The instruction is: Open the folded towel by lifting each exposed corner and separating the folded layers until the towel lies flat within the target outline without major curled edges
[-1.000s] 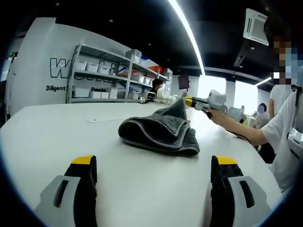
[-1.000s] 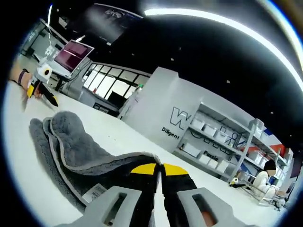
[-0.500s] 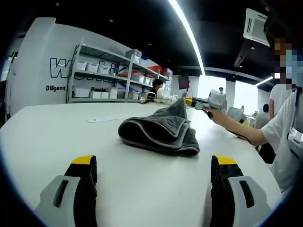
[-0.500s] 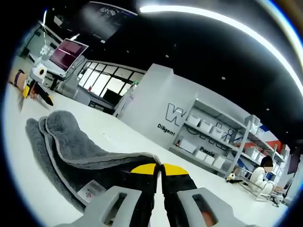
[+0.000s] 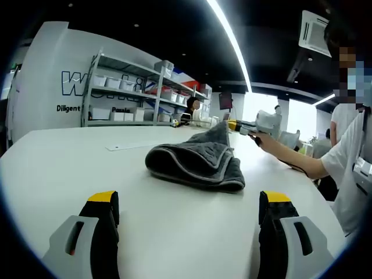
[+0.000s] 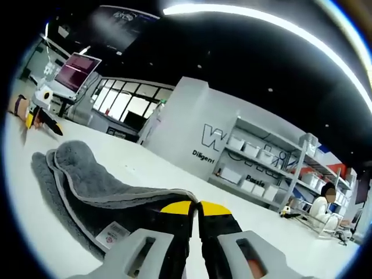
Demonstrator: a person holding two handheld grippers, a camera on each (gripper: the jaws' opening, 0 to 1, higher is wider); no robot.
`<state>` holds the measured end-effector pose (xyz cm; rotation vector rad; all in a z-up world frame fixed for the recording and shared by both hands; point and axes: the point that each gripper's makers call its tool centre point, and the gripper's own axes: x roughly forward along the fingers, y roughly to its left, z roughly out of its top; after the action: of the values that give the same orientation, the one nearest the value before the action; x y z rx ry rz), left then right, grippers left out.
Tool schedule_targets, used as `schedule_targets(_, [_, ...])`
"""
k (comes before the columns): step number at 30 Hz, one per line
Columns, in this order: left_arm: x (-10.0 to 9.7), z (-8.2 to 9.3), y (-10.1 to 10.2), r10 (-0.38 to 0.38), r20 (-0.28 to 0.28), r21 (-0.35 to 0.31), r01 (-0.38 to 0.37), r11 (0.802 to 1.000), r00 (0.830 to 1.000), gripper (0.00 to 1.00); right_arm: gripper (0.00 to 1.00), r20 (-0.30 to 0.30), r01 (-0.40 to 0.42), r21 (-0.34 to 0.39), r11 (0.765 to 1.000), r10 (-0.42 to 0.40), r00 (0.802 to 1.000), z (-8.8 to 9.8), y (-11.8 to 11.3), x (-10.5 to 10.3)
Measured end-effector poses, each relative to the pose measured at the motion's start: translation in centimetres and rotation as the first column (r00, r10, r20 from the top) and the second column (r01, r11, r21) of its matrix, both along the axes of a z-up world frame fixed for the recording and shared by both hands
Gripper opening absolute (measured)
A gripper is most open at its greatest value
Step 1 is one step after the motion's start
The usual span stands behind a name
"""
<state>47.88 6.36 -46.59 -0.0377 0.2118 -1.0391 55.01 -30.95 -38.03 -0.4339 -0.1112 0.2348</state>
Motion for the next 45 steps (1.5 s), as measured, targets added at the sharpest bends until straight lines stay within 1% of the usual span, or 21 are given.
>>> schedule_targets(4, [0.0, 0.0, 0.0, 0.000, 0.000, 0.000, 0.000, 1.000, 1.000, 0.99, 0.00, -0.025, 0.010, 0.011, 1.000, -0.010, 1.000, -0.4, -0.4, 0.2])
schedule_targets(13, [0.0, 0.0, 0.0, 0.000, 0.000, 0.001, 0.000, 1.000, 1.000, 0.99, 0.00, -0.109, 0.037, 0.060, 0.998, -0.030, 0.994, -2.1, -1.1, 0.6])
schedule_targets(16, [-0.1, 0.0, 0.0, 0.000, 0.000, 0.000, 0.000, 1.000, 1.000, 0.99, 0.00, -0.144, 0.052, 0.078, 0.996, -0.040, 0.989, -2.8, -1.5, 0.8])
schedule_targets(23, [-0.2, 0.0, 0.0, 0.000, 0.000, 0.000, 0.000, 1.000, 1.000, 0.99, 0.00, -0.255, 0.101, 0.153, 0.983, -0.060, 0.965, -4.9, -2.5, 1.1])
schedule_targets(24, [-0.2, 0.0, 0.0, 0.001, 0.000, 0.001, -0.001, 1.000, 1.000, 0.99, 0.00, -0.287, 0.117, 0.170, 0.978, -0.065, 0.956, -5.5, -2.8, 1.0])
schedule_targets(28, [-0.2, -0.1, 0.0, 0.001, 0.000, 0.001, -0.001, 1.000, 1.000, 0.99, 0.00, -0.329, 0.143, 0.208, 0.968, -0.068, 0.942, -6.5, -3.4, 1.1])
schedule_targets(37, [-0.2, -0.1, 0.0, 0.001, 0.000, 0.001, -0.001, 1.000, 1.000, 0.99, 0.00, -0.371, 0.165, 0.213, 0.963, -0.077, 0.925, -7.4, -3.5, 1.0])
schedule_targets(45, [-0.3, -0.1, -0.1, 0.001, 0.000, 0.002, -0.001, 1.000, 1.000, 0.99, 0.00, -0.415, 0.182, 0.243, 0.953, -0.067, 0.907, -8.4, -3.6, 0.8])
